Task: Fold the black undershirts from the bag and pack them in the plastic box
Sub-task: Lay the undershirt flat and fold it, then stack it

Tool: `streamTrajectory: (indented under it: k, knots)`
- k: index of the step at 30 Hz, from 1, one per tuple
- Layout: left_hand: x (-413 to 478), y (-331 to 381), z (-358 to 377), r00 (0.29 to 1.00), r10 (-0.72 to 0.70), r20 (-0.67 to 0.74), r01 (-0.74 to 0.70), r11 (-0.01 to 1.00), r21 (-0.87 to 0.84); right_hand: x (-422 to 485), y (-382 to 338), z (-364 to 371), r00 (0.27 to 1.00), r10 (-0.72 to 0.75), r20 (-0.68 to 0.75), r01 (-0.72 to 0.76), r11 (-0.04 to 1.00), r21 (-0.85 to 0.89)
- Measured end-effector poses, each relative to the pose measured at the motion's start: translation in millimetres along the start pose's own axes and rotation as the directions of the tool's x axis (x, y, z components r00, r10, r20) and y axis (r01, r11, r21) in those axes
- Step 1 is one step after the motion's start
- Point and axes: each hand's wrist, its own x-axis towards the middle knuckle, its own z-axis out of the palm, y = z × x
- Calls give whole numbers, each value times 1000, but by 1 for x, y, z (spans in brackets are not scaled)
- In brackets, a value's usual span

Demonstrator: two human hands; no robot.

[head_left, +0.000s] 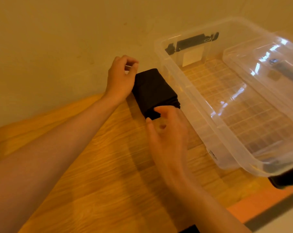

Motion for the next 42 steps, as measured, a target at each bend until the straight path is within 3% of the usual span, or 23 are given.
streamTrajectory:
  k: [2, 3, 5, 9, 17, 25, 31, 34, 38, 42]
  knots:
    - [-14, -5, -13, 988, 151, 44, -151, 989, -2, 1, 10, 7, 926, -376, 40, 375, 896, -240]
    - [-22, -8, -19, 969, 219, 111, -221, 975, 6, 4, 13, 11, 892, -441, 96, 448, 838, -310]
    - [-36, -16, -25, 926, 271, 262, -297, 953, 64, 14, 15, 15, 891, -397, 220, 453, 785, -422]
    - [-54, -27, -22, 876, 189, 445, -310, 925, 218, 24, 28, 10, 912, -281, 298, 407, 702, -584]
    - [-51, -23, -10, 863, 137, 487, -282, 930, 237, 19, 36, 6, 931, -234, 281, 363, 692, -624]
    - [-64, -12, -49, 911, 97, 401, -239, 917, 320, 0, 25, -8, 890, -217, 400, 432, 682, -591]
    - [-148, -11, -102, 952, -173, 253, 29, 872, 489, -24, -5, -7, 833, -258, 490, 493, 748, -444]
    - [-201, -15, -142, 968, -190, 167, 74, 845, 530, -31, -28, -3, 812, -277, 514, 512, 762, -396]
    - [-256, -5, -200, 970, -240, 49, 166, 792, 588, -51, -65, 9, 730, -307, 611, 594, 727, -344]
    - [-293, -2, -264, 983, -165, -74, 173, 732, 660, -79, -105, 26, 658, -314, 684, 648, 700, -302]
